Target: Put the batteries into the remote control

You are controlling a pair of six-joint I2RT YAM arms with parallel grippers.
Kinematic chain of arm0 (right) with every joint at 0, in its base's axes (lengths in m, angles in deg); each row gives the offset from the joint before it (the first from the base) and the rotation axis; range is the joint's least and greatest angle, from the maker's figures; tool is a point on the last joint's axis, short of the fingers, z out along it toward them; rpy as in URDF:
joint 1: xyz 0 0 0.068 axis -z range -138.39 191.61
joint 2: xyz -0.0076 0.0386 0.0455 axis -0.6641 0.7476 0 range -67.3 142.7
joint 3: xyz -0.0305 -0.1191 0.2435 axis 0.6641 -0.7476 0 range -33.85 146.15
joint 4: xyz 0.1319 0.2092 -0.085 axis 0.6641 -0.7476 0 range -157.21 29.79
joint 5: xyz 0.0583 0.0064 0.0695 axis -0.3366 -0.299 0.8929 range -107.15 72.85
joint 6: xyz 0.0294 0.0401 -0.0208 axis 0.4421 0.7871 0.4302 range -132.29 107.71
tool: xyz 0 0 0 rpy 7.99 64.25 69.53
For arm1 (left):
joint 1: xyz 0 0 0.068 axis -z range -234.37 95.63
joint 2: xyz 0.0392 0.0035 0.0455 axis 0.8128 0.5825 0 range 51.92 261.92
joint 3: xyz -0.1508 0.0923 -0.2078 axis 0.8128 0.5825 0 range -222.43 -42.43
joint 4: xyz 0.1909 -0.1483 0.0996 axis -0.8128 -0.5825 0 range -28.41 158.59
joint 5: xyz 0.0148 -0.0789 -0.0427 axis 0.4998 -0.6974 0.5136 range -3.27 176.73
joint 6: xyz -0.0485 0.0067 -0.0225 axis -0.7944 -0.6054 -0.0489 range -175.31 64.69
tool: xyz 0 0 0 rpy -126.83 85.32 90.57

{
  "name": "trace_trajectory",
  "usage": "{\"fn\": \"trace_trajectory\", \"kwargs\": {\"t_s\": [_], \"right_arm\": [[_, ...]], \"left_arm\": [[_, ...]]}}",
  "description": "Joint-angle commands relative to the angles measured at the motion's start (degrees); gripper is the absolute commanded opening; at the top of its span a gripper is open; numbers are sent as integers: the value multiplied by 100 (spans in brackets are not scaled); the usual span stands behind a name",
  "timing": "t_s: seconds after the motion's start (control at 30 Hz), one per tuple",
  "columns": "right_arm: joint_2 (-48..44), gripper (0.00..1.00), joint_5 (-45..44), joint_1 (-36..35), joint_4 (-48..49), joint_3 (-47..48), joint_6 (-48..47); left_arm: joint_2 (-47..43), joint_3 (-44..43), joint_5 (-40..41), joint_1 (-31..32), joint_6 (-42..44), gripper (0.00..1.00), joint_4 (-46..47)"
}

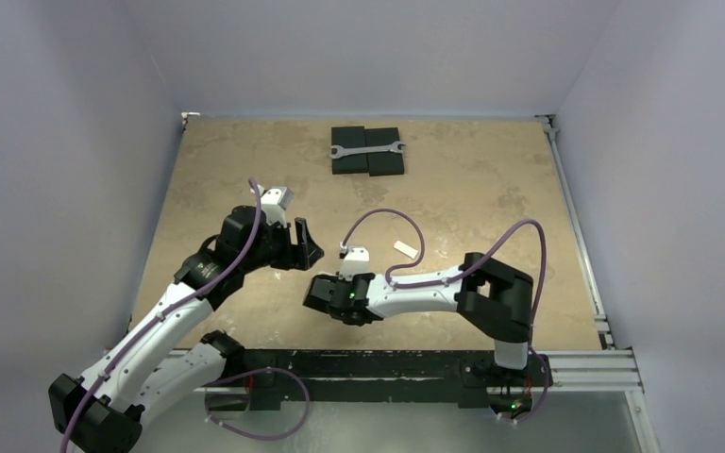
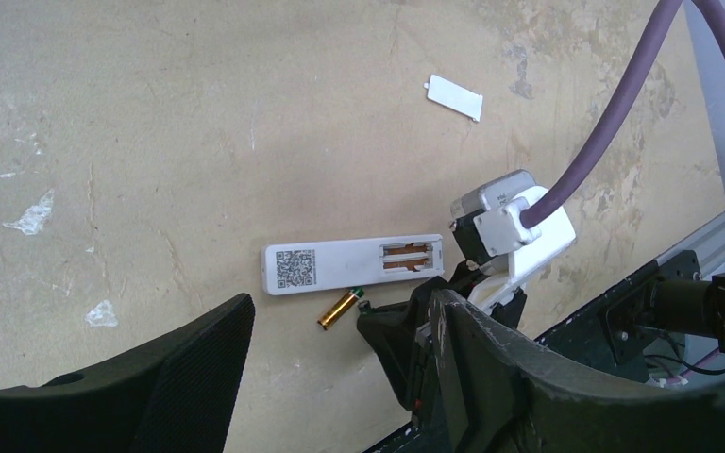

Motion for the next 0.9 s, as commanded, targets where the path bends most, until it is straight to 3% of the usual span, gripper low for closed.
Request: {"fn": "trace_trajectory", "kwargs": {"t_s": [0.0, 0.07, 0.87], "right_arm": [[-233, 4, 237, -64, 149, -250, -661], [-363, 0, 213, -61, 202, -246, -899], [-1604, 0, 544, -43, 591, -540, -4233]], "left_arm": [[33, 13, 50, -5, 82, 68, 151], [43, 18, 57, -5, 80, 68, 151], [251, -4, 59, -88, 83, 68, 153]]}}
